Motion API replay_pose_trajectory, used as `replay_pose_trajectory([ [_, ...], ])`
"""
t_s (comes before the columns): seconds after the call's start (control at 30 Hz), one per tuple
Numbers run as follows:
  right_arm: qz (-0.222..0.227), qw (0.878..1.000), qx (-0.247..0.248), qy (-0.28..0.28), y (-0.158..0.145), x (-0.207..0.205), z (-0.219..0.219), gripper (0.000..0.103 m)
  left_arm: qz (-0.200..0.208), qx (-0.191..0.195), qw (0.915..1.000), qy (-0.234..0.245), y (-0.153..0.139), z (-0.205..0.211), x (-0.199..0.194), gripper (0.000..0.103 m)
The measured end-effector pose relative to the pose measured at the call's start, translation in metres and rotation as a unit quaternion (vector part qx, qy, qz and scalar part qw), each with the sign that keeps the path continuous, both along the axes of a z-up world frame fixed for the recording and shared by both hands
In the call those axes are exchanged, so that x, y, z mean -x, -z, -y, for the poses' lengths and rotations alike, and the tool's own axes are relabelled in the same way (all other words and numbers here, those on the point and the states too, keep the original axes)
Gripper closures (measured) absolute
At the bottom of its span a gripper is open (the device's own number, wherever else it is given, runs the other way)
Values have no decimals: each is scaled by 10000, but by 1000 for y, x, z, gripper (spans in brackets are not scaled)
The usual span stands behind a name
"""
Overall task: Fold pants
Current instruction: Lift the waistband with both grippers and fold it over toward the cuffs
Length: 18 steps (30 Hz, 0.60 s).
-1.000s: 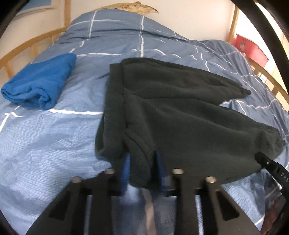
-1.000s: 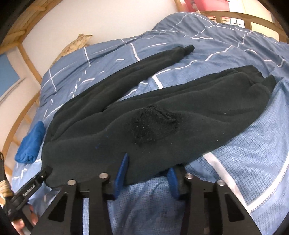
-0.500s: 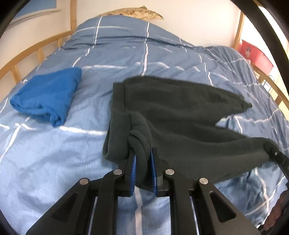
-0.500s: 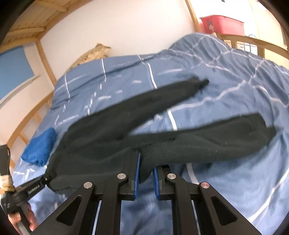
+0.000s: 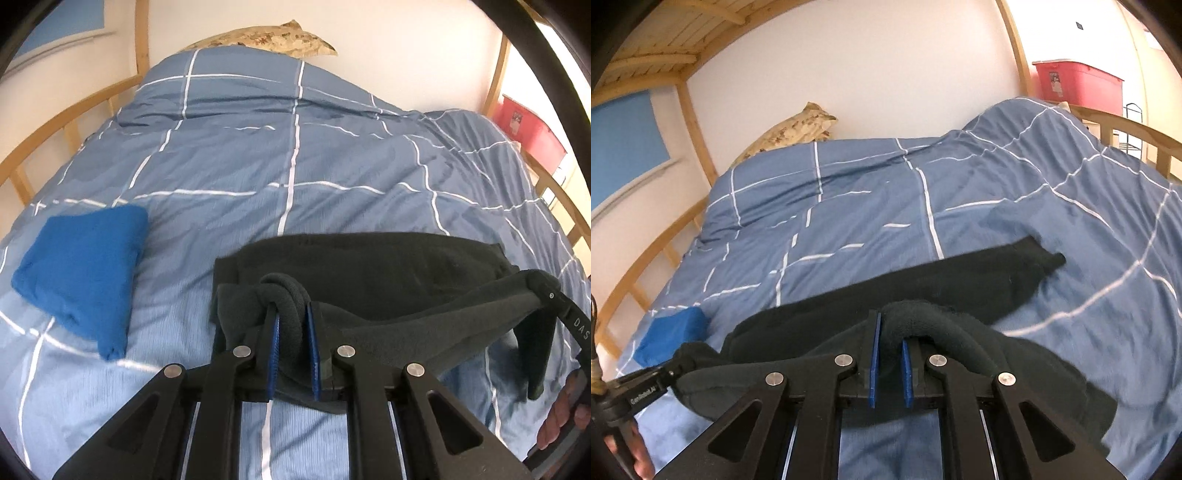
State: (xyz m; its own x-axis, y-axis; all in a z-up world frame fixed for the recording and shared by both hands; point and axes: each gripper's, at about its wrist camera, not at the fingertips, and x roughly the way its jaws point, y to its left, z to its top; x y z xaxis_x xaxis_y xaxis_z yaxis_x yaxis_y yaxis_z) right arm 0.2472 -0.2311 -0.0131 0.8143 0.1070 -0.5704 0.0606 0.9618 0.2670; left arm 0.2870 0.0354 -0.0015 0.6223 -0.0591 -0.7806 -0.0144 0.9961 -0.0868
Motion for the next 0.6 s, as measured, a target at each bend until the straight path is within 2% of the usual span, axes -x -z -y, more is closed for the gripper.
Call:
replay_pose_trajectory([
  [0.1,-172,9998,-41,-14,1,-28,3,92,-46,-91,9999,10,2,2,-21,89],
  [0.23,-348,9992,144,-106,7,-65,0,93,-60,-266,9996,104,11,4,-48,89],
  [0.5,-788,9961,354,-195,35,-132,-8,93,-380,-249,9989,122,38,-3,-101,89],
  [0.6,-904,9947,429,-220,46,-150,-13,93,-471,-353,9982,150,50,-4,-115,88],
])
